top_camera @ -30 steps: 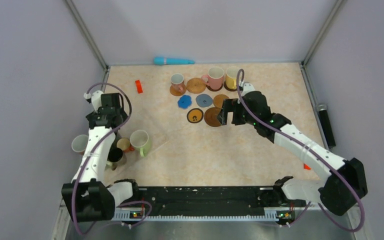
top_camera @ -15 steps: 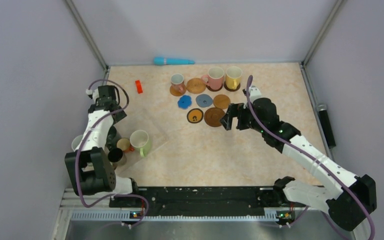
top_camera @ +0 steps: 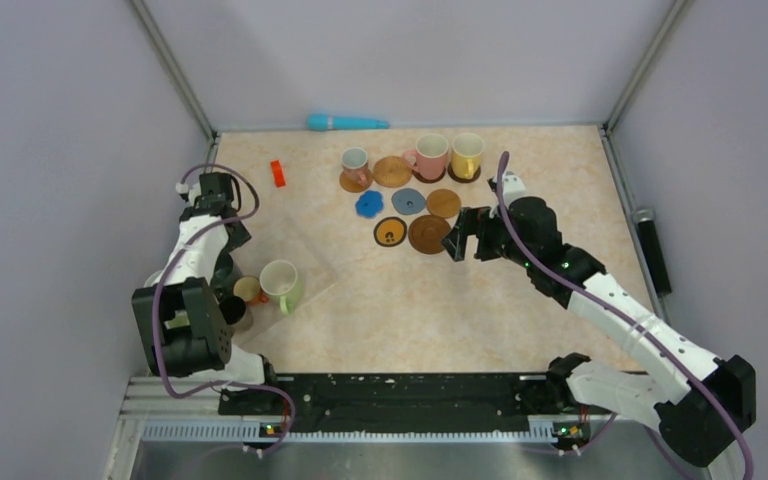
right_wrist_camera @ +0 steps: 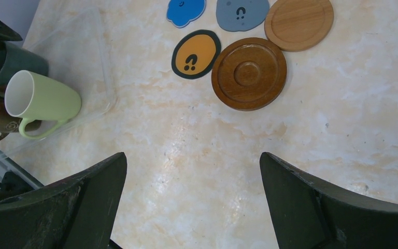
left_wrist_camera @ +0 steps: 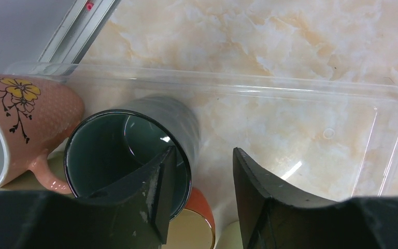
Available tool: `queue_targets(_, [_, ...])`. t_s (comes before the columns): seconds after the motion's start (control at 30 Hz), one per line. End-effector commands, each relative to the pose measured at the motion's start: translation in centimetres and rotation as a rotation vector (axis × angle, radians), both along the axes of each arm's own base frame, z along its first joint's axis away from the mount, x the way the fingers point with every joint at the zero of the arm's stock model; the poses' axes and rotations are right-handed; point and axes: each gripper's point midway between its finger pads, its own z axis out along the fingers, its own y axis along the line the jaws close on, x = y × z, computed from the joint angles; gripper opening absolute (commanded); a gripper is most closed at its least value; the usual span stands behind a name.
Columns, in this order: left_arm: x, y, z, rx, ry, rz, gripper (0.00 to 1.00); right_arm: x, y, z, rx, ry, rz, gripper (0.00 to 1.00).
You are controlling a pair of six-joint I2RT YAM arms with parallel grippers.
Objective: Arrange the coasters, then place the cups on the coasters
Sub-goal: Pick up the cup from the tray.
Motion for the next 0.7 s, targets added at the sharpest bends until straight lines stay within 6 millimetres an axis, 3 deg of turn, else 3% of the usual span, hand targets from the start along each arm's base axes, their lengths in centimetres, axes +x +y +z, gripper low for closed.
queue_targets(0.0, [0.24,0.55,-0.05,0.009,-0.02,0.033,0.48,-0.08,0.61,0.76,0.016,-0.029,0.027,0.98])
queue_targets(0.17, [-0.05,0.57,-0.13,0.011,-0.021,0.043,0.41,-0.08,0.38,1.08,0.016,-0.038,0.016,0.98])
queue_targets(0.47, [-0.53,0.37,-0.48,0.002,-0.015,0.05,0.39,-0.29,0.13,1.45,0.02,-0.048,0.012,0.98])
queue_targets(0.67, [-0.69,0.29,-0.58,-0.001,-0.011,0.047,0.28,-0.44,-0.15,1.59,0.019,-0.054,0.004,0.98])
